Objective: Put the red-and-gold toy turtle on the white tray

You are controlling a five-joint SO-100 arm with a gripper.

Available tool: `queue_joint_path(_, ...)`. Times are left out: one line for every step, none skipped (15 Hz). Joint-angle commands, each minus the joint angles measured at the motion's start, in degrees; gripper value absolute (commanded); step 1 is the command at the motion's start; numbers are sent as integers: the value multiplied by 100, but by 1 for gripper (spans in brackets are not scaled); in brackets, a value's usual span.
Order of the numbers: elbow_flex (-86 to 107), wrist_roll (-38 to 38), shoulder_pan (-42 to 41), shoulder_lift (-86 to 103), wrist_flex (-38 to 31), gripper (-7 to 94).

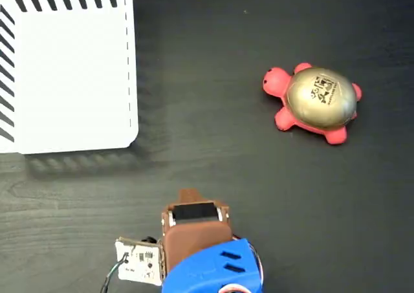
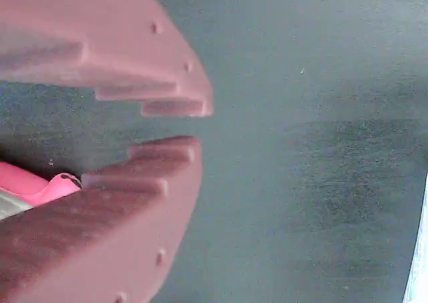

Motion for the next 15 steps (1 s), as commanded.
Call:
queue_joint_path(-193,97,-123,44,26,0)
queue_joint_path(-193,97,-123,44,26,0)
queue_joint_path(-193,97,-123,44,26,0)
queue_joint_path(-193,97,-123,44,26,0)
queue_joint_path(-193,97,-123,44,26,0)
queue_joint_path(-193,97,-123,44,26,0)
queue_joint_path(-193,53,-167,44,26,0)
queue_joint_path(-193,9,-220,44,26,0)
queue_joint_path(-193,132,-123,44,26,0)
queue_joint_path(-193,158,-97,44,26,0)
queue_joint_path(-193,132,-114,44,26,1)
queue_joint_path(-193,211,-141,44,9,0)
queue_joint_path(-185,510,-88,-53,-290,0)
queue_joint_path(-299,483,35,-360,-580,0)
queue_joint_path(-615,343,114,-782,-650,0)
